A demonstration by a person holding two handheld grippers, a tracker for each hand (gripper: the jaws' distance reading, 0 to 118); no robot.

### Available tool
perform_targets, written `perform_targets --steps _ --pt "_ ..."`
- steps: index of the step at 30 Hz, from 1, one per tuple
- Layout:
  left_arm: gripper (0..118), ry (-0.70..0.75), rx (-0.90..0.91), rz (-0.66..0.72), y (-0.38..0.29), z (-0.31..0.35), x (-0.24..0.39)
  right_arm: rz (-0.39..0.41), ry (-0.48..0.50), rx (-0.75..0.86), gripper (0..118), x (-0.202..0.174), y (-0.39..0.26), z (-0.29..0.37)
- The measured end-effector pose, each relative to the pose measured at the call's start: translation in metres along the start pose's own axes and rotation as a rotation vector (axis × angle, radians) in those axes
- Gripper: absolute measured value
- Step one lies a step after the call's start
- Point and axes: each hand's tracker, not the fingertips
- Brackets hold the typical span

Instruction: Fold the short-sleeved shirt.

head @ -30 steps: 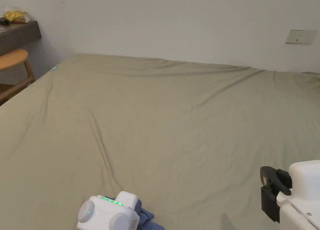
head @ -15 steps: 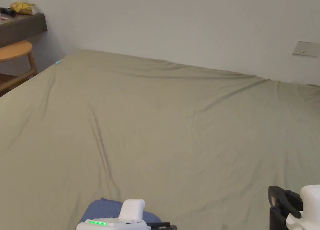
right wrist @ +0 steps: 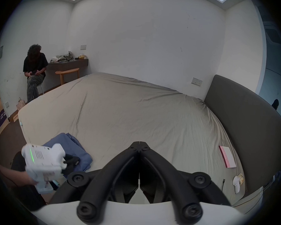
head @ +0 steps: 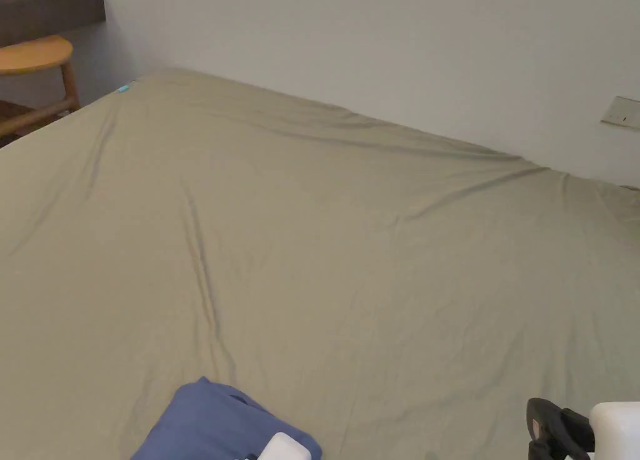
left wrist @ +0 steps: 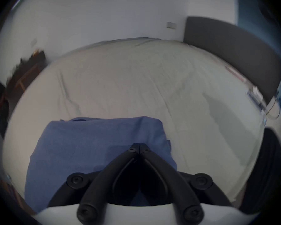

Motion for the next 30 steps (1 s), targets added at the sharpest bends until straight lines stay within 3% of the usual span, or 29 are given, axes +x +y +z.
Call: perform_targets --steps 2,4,8,9,13,17,21,23,25,26,27,28,29,30 --pt "0 0.035 -0.020 -0.059 0.003 0.008 0.015 0.004 0.000 -0.008 2 -0.002 -0.001 -0.003" --pt "0 0.021 -0.030 -0.033 -0.003 0.021 0.020 0.008 0.007 -0.010 2 -0.005 -0.001 -0.009" --pt "0 -0.421 -0.111 0.228 -0.027 0.046 0.008 0.014 0.072 -0.029 2 -0.024 -0.001 -0.032" --pt "0 -0.454 -0.096 0.264 -0.033 0.053 0.002 0.018 0.116 -0.033 2 -0.030 -0.001 -0.037" --pt "0 -0.348 0.005 0.366 -0.047 0.083 -0.052 0.070 0.284 -0.094 2 -0.076 -0.014 -0.072" --pt "0 -0.221 0.075 0.534 -0.053 0.098 -0.128 0.134 0.461 -0.281 2 -0.138 -0.049 -0.122" --pt "0 -0.164 0.056 0.610 -0.057 0.090 -0.188 0.235 0.503 -0.478 2 -0.183 -0.093 -0.159" --pt "14 -0.215 0.035 0.685 -0.059 0.079 -0.214 0.300 0.478 -0.545 1 -0.194 -0.113 -0.169" --pt "55 -0.305 -0.026 0.738 -0.059 0.062 -0.238 0.307 0.466 -0.454 1 -0.192 -0.111 -0.160" --pt "62 -0.334 -0.059 0.749 -0.058 0.054 -0.247 0.306 0.471 -0.471 1 -0.191 -0.109 -0.160" --pt "62 -0.399 -0.089 0.766 -0.057 0.041 -0.254 0.307 0.479 -0.474 1 -0.190 -0.109 -0.162" --pt "94 -0.452 -0.134 0.780 -0.055 0.029 -0.261 0.306 0.488 -0.478 1 -0.189 -0.109 -0.165" --pt "109 -0.497 -0.157 0.794 -0.053 0.016 -0.265 0.299 0.501 -0.482 1 -0.185 -0.108 -0.165" --pt "116 -0.559 -0.167 0.807 -0.052 0.004 -0.269 0.284 0.518 -0.488 1 -0.181 -0.108 -0.167"
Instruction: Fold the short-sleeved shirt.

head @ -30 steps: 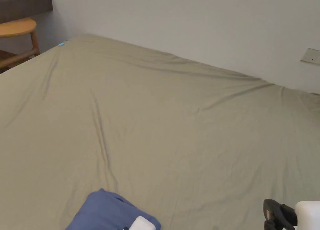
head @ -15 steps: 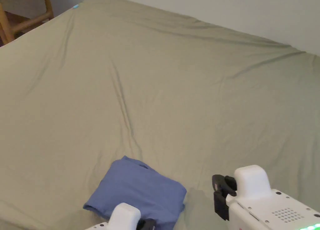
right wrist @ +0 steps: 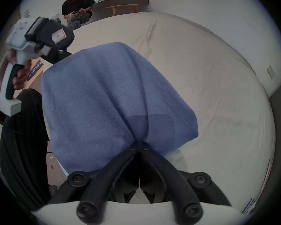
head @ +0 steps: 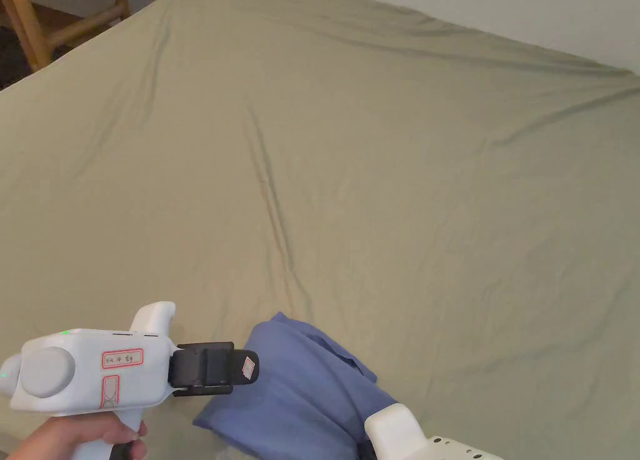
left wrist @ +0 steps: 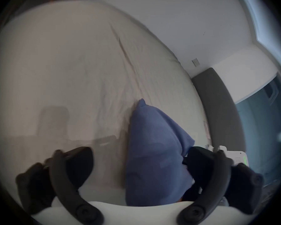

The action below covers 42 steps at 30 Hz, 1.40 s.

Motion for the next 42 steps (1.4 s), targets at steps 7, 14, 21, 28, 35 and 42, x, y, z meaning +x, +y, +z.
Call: perform_targets --steps 7,14,21,28,35,42 --pt "103 -0.370 -0.265 0.291 0.012 -0.065 -0.008 -0.060 0.046 0.015 1 0.009 -0.005 0.000" --pt "37 -0.135 -0.223 0.146 -0.004 -0.077 0.005 -0.140 0.090 0.044 1 0.021 -0.011 0.005" --pt "37 0.302 -0.178 -0.287 -0.012 -0.058 0.076 -0.212 -0.079 0.269 1 0.056 -0.003 0.095" --pt "37 0.495 -0.121 -0.476 -0.036 -0.069 0.107 -0.179 -0.501 0.542 1 0.054 0.024 0.210" --pt "37 0.634 -0.038 -0.490 -0.037 -0.038 0.100 -0.159 -0.580 0.676 1 0.023 0.035 0.236" --pt "37 0.794 0.003 -0.471 -0.010 0.006 0.052 -0.163 -0.550 0.693 1 0.012 0.043 0.230"
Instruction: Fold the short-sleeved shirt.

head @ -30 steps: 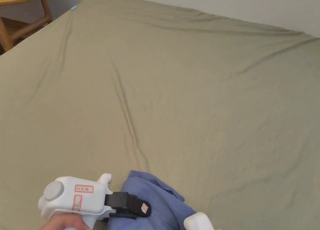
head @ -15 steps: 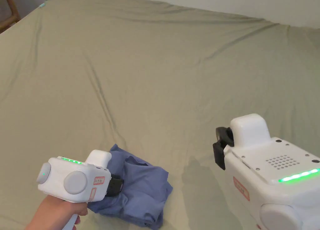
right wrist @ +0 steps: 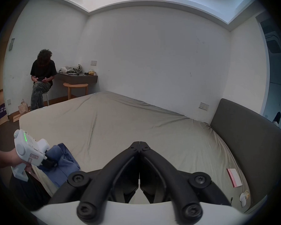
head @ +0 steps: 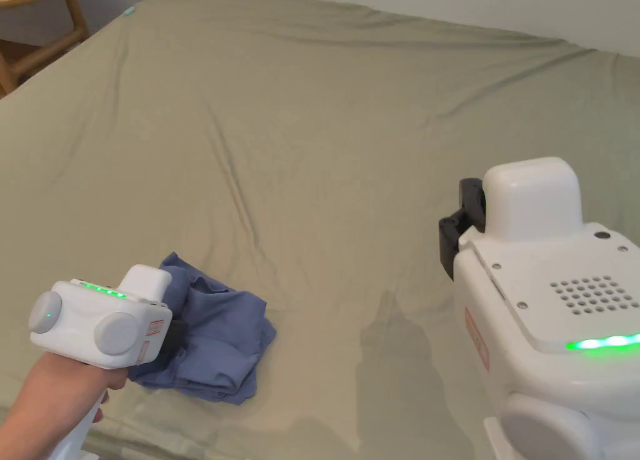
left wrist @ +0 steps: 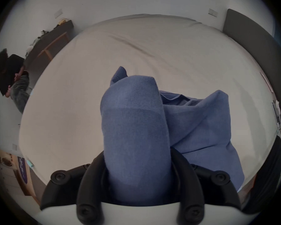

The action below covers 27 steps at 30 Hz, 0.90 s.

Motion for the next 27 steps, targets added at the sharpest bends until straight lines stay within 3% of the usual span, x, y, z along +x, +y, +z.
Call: perform_targets --steps 5,9,12,19,22,23,24,26,27 --pt "37 0.189 0.005 -0.076 0.007 -0.003 -0.055 0.007 -0.003 -0.016 1 -0.004 -0.001 -0.011" --pt "37 0.241 -0.029 0.031 0.012 -0.008 -0.121 0.019 -0.006 -0.042 1 -0.010 0.001 -0.026" --pt "37 0.389 -0.057 -0.030 0.020 -0.014 -0.158 0.014 -0.010 -0.056 1 -0.015 0.001 -0.038" --pt "37 0.490 -0.055 0.042 0.026 -0.037 -0.218 0.041 -0.002 -0.115 1 -0.030 -0.002 -0.066" --pt "37 0.453 -0.048 0.098 0.027 -0.040 -0.224 0.051 0.011 -0.131 1 -0.032 -0.004 -0.072" --pt "40 0.466 -0.049 0.085 0.030 -0.037 -0.222 0.053 0.012 -0.132 1 -0.031 -0.003 -0.073" --pt "51 0.477 -0.054 0.080 0.033 -0.032 -0.219 0.051 0.013 -0.131 1 -0.030 -0.002 -0.073" --pt "100 0.566 0.034 0.094 0.045 -0.005 -0.212 0.026 0.021 -0.126 1 -0.023 0.000 -0.069" --pt "115 0.506 0.127 0.130 0.051 0.012 -0.209 0.013 0.021 -0.124 1 -0.019 0.001 -0.067"
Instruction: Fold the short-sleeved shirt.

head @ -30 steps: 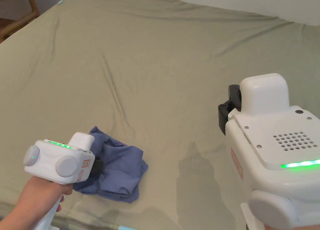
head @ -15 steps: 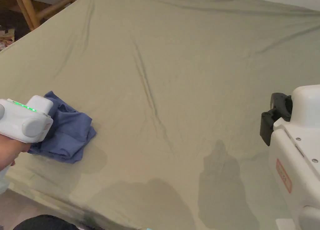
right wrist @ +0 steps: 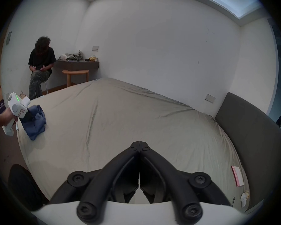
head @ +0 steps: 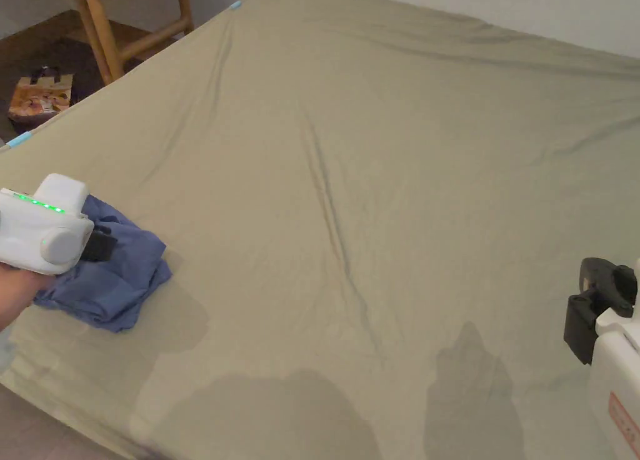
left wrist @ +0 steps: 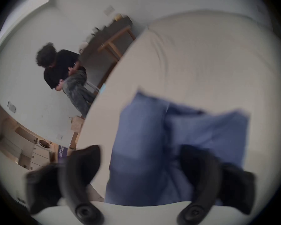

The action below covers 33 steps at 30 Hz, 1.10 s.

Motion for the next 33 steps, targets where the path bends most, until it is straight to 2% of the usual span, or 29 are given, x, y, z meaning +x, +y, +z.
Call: perform_targets --steps 1,3,7,10,12,13,14,15,16,17,18,19,20,28,33 --pt "118 -0.035 0.088 0.054 0.012 0.023 -0.002 -0.008 -0.004 0.005 1 0.004 0.002 0.003" --pt "118 -0.068 0.224 0.134 0.037 0.076 0.002 -0.012 -0.019 0.026 1 0.015 0.006 0.015" --pt "118 -0.230 0.583 0.250 0.063 0.205 0.023 -0.032 -0.070 0.109 1 0.040 0.019 0.045" --pt "117 -0.317 0.782 0.311 0.065 0.291 0.049 -0.049 -0.100 0.184 1 0.055 0.033 0.075" --pt "115 -0.360 0.851 0.332 0.063 0.333 0.070 -0.055 -0.126 0.241 1 0.063 0.040 0.095" --pt "108 -0.383 0.866 0.330 0.062 0.353 0.081 -0.063 -0.144 0.263 1 0.068 0.044 0.104" --pt "95 -0.390 0.885 0.338 0.058 0.371 0.093 -0.065 -0.147 0.272 1 0.071 0.046 0.112" --pt "73 -0.402 0.918 0.338 0.053 0.387 0.103 -0.067 -0.145 0.284 1 0.075 0.048 0.120" --pt "56 -0.417 0.950 0.332 0.049 0.400 0.116 -0.068 -0.149 0.297 1 0.077 0.049 0.128" --pt "46 -0.410 0.967 0.326 0.045 0.410 0.125 -0.067 -0.158 0.312 1 0.078 0.049 0.136" --pt "46 -0.408 0.987 0.312 0.040 0.421 0.135 -0.066 -0.167 0.329 1 0.078 0.048 0.142" --pt "14 -0.406 1.015 0.288 0.037 0.428 0.143 -0.065 -0.174 0.341 1 0.078 0.047 0.148" --pt "0 -0.393 1.035 0.265 0.033 0.434 0.152 -0.065 -0.182 0.351 1 0.078 0.045 0.153" --pt "0 -0.496 1.029 0.177 0.014 0.452 0.191 -0.053 -0.210 0.357 1 0.073 0.026 0.166" --pt "0 -0.453 1.008 0.137 0.008 0.450 0.203 -0.044 -0.219 0.367 1 0.072 0.021 0.167"
